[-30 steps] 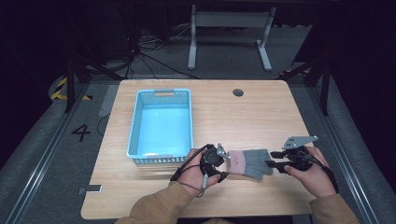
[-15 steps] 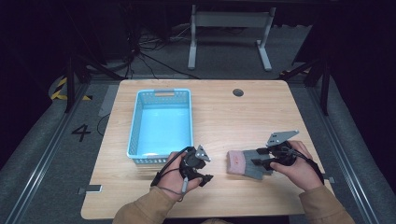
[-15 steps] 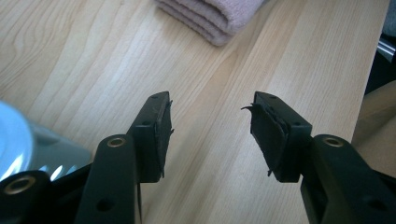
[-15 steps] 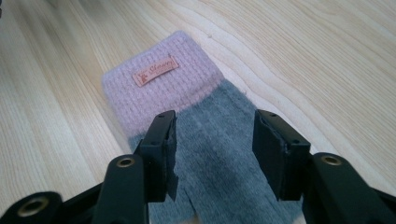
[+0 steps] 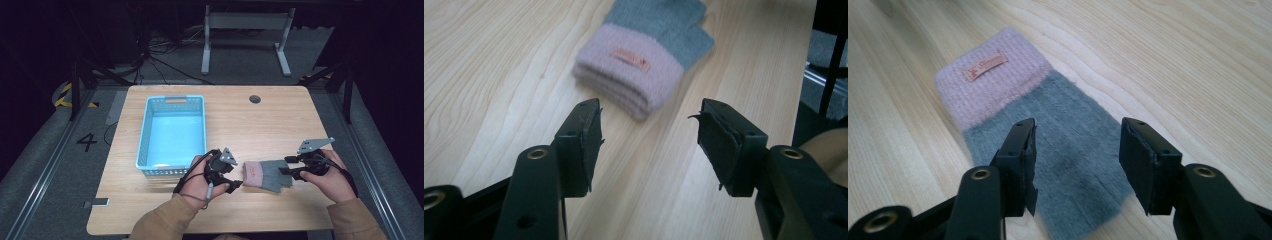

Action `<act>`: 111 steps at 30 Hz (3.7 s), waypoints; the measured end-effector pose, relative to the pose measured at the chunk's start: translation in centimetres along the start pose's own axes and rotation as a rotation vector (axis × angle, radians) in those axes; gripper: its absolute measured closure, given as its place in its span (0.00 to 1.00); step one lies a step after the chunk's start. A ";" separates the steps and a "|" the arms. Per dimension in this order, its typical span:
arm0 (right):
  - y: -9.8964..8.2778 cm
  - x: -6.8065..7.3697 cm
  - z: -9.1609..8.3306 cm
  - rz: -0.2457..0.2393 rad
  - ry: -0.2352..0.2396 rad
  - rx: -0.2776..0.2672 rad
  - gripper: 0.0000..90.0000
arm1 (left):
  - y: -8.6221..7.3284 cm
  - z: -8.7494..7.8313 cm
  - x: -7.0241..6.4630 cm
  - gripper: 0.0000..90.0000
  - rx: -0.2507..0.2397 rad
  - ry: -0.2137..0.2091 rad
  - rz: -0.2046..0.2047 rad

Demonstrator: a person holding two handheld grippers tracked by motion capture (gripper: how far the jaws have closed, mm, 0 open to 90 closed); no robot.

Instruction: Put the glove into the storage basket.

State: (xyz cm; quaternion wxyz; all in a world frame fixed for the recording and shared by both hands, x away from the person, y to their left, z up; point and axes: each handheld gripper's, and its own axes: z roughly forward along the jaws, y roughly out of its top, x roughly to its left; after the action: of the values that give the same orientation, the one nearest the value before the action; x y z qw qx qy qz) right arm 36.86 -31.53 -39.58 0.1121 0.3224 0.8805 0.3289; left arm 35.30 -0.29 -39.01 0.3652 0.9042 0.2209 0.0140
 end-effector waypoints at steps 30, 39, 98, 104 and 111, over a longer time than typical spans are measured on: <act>-1.8 -2.5 -2.1 0.105 -0.026 -0.028 0.53 | 6.0 9.8 -0.3 0.37 0.055 -0.077 0.175; -1.9 -2.7 -2.2 0.129 0.026 -0.067 0.52 | 5.9 11.8 0.4 0.37 0.052 -0.083 0.154; -2.0 -2.7 -2.3 0.153 0.032 -0.078 0.52 | 6.6 10.8 -0.8 0.84 0.153 -0.050 0.200; -1.7 -3.0 -2.7 0.153 0.024 -0.113 0.52 | 7.3 8.4 -0.3 0.84 0.126 -0.043 0.193; -1.5 -3.2 -2.9 0.154 0.007 -0.123 0.53 | 7.6 5.2 0.9 0.84 0.108 -0.016 0.169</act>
State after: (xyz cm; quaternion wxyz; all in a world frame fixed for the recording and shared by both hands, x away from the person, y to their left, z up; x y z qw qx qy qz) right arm 37.39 -35.94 -38.39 0.1032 0.3804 0.8318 0.3908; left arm 40.06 -8.13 -37.86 0.3154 0.9380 0.1414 0.0255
